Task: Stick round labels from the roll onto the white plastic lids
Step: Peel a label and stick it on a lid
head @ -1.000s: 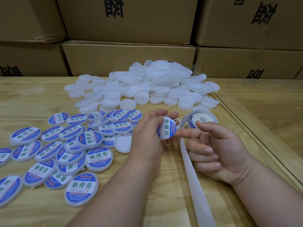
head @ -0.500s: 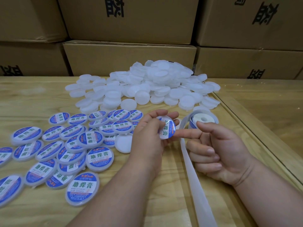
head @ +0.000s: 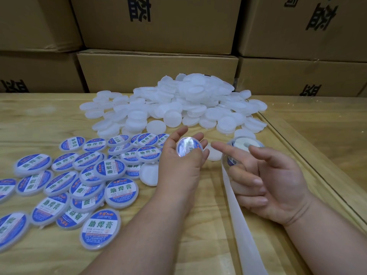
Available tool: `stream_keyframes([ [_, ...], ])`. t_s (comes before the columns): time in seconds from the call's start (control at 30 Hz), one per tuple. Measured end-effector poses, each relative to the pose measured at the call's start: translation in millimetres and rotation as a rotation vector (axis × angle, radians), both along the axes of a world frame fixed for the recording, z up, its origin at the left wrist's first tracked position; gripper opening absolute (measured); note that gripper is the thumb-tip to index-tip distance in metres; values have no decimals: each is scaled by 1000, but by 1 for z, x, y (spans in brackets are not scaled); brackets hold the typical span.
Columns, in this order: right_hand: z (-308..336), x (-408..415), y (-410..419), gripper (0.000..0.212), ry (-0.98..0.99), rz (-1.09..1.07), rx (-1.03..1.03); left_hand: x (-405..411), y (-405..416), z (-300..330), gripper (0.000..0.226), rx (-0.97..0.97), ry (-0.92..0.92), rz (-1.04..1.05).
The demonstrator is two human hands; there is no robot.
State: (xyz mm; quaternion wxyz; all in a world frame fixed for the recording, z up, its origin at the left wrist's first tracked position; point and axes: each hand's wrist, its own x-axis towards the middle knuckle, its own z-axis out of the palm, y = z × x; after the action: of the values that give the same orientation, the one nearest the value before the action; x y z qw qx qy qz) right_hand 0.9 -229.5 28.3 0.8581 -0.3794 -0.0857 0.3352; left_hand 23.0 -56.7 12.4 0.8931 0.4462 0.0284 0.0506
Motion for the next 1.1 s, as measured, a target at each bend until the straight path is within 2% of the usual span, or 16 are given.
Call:
stream_keyframes([
  [0.07, 0, 0, -2, 79, -24, 32, 98, 1, 1, 1, 47, -36, 22, 14],
  [0.17, 0, 1, -5, 78, -55, 73, 204, 1, 2, 5, 24, -70, 81, 26],
  [0.2, 0, 2, -6, 79, -63, 76, 220, 1, 2, 7, 17, -55, 93, 19],
  [0.33, -3, 4, -9, 76, -86, 70, 281, -1, 2, 8, 28, 128, 93, 25],
  [0.43, -5, 5, -10, 72, -89, 48, 311, -2, -1, 5, 11, 157, 58, 48],
  [0.6, -8, 8, -13, 68, -93, -12, 346, 2, 1, 1, 64, 37, 62, 26],
  [0.63, -8, 8, -13, 68, -99, -17, 350, 2, 2, 1, 64, 23, 70, 21],
  [0.73, -9, 8, -13, 65, -107, -20, 355, 2, 2, 4, 27, -9, 95, 0],
  [0.8, -10, 9, -13, 64, -107, -23, 355, 0, 1, 7, 14, -35, 110, -20],
  [0.83, -10, 9, -13, 64, -108, -27, 352, -1, 1, 9, 15, -23, 115, -32],
  [0.97, -10, 9, -12, 63, -107, -51, 343, -3, 4, 9, 45, 98, 111, -62],
  [1.03, -9, 8, -11, 62, -105, -67, 333, -2, 4, 9, 53, 55, 130, -34],
  [1.1, -8, 8, -10, 61, -102, -85, 318, 0, 4, 10, 51, -9, 145, 0],
])
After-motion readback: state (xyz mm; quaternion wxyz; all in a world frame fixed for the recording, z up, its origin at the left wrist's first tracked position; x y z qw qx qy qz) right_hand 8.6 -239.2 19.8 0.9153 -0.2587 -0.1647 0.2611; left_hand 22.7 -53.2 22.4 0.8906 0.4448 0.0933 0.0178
